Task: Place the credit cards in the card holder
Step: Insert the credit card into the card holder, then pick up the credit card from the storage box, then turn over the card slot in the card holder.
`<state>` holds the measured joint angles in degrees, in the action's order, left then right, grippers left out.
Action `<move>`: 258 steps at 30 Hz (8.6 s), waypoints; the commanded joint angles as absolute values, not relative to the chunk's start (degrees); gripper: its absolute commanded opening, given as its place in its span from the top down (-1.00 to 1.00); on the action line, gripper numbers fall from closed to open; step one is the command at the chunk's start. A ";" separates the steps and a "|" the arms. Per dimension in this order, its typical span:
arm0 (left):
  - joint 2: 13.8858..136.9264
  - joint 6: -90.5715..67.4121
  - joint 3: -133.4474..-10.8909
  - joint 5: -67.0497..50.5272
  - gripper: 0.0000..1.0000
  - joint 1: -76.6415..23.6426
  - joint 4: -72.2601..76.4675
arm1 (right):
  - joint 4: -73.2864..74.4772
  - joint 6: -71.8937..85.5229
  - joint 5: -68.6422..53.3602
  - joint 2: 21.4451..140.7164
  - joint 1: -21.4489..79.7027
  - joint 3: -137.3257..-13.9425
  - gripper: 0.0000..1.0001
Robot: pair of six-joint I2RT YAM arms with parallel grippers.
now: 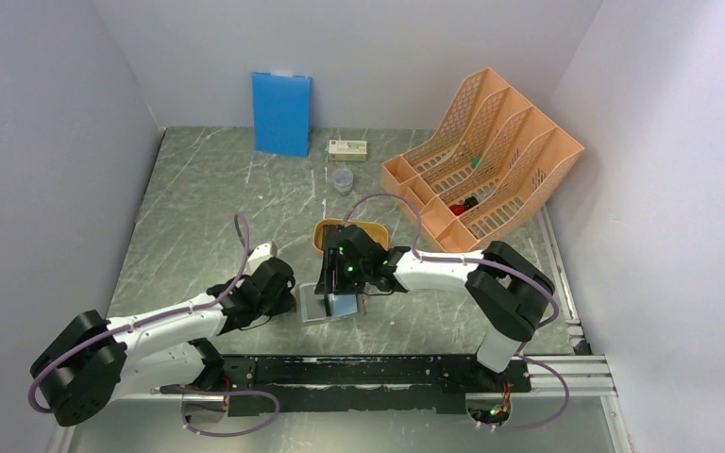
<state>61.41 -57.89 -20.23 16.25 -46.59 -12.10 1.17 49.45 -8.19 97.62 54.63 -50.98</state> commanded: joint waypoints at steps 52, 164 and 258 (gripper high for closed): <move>59.40 -56.72 -21.77 17.94 0.90 -46.58 -20.71 | 20.66 40.06 3.63 96.71 60.31 -62.54 0.69; 58.07 -52.21 -28.93 18.41 0.18 -46.58 -21.12 | -3.14 48.53 -16.44 100.02 32.00 -55.84 1.00; 93.47 -43.04 -36.98 19.04 0.90 -60.03 -9.43 | 16.94 37.09 -24.73 73.06 40.09 -35.40 1.00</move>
